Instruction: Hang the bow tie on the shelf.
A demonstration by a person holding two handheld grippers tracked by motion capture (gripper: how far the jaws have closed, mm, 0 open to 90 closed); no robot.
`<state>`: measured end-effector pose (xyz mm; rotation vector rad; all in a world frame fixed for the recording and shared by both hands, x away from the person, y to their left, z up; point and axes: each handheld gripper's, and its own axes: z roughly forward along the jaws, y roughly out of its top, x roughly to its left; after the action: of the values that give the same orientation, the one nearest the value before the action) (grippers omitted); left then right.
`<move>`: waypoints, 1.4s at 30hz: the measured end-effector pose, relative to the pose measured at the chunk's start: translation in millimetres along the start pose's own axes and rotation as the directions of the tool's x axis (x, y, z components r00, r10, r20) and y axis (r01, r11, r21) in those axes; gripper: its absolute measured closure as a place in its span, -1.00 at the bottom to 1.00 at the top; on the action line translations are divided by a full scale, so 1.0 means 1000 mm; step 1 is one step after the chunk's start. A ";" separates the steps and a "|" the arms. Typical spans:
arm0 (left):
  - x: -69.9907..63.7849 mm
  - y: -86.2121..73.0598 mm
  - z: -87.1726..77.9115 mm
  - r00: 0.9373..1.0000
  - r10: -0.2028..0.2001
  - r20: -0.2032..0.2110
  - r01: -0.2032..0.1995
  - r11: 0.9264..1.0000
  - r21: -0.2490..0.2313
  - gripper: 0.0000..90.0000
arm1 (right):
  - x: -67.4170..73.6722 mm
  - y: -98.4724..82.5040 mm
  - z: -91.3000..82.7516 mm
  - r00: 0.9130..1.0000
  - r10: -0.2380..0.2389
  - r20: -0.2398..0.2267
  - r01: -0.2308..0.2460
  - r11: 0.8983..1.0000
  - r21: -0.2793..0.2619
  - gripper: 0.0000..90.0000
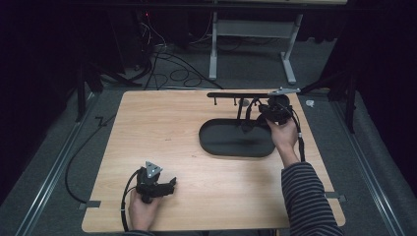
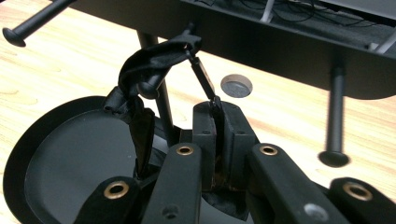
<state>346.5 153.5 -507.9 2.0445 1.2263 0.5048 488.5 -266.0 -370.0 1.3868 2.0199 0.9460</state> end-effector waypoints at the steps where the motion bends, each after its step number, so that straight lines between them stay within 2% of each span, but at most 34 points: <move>1: 0.000 0.000 0.000 1.000 0.000 0.000 0.000 1.000 0.000 -0.66 | 0.000 0.000 0.001 1.000 0.000 -0.001 0.000 1.000 0.002 0.92; 8: 0.000 0.000 0.000 1.000 0.000 -0.001 0.000 1.000 0.000 -0.66 | -0.001 -0.003 -0.001 1.000 0.016 -0.015 -0.016 1.000 -0.010 0.78; 18: 0.000 0.000 0.000 1.000 0.000 0.000 0.000 1.000 0.000 -0.66 | -0.001 -0.004 -0.006 1.000 0.014 -0.020 -0.014 1.000 -0.023 0.69; 22: 0.000 0.000 0.000 1.000 0.000 0.000 0.000 1.000 0.000 -0.66 | 0.000 -0.007 -0.009 1.000 0.016 -0.023 -0.017 0.999 -0.028 0.58; 33: 0.000 0.000 0.000 1.000 0.000 0.000 0.000 1.000 0.000 -0.66 | -0.001 -0.010 -0.025 0.999 0.005 -0.045 -0.008 0.998 -0.060 0.52; 42: 0.000 0.000 0.000 1.000 0.000 0.000 0.000 1.000 0.000 -0.66 | -0.003 -0.014 -0.037 0.998 0.014 -0.069 -0.020 0.996 -0.087 0.48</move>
<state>346.5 153.5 -507.9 2.0446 1.2262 0.5048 454.0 -282.2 -357.3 1.3437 1.9932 1.0905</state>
